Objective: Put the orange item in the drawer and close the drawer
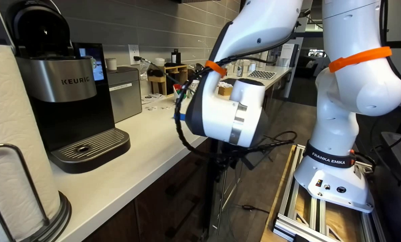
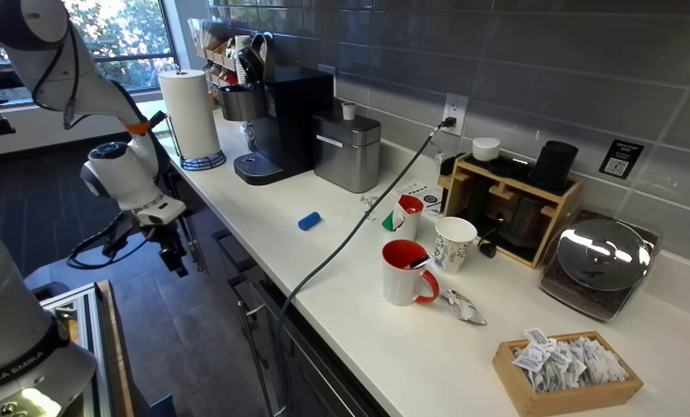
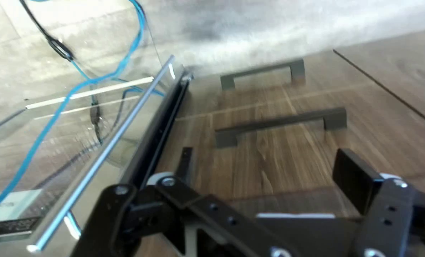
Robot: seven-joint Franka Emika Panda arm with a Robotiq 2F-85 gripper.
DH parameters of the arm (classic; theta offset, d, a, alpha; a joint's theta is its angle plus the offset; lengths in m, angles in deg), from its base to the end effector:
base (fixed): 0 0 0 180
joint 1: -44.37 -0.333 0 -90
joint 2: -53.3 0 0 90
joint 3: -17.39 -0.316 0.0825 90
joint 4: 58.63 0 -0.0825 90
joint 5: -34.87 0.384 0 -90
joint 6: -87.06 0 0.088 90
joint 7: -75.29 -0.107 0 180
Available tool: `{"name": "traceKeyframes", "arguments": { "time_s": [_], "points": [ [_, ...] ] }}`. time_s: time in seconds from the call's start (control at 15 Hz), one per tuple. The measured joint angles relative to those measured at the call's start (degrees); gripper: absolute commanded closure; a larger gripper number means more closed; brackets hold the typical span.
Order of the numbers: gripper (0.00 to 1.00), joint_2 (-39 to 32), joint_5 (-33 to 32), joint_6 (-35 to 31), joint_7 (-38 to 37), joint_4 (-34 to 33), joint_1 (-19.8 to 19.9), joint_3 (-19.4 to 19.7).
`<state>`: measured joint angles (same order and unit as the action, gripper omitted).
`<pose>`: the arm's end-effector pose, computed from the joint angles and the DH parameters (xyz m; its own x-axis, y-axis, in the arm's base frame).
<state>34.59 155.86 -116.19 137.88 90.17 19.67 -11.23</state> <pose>0.2492 0.1870 0.1697 0.9715 -0.1498 0.1835 -0.1632 -0.9847 0.0605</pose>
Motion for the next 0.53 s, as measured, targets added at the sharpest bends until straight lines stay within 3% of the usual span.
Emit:
{"name": "traceKeyframes", "arguments": {
  "time_s": [0.2, 0.53],
  "points": [
    [0.00, 5.61, 5.03, 0.13, 2.89, 8.70, 0.63, -6.79],
    [0.00, 20.35, 23.58, 0.03, 15.80, 7.99, -1.39, -13.08]
  ]
}}
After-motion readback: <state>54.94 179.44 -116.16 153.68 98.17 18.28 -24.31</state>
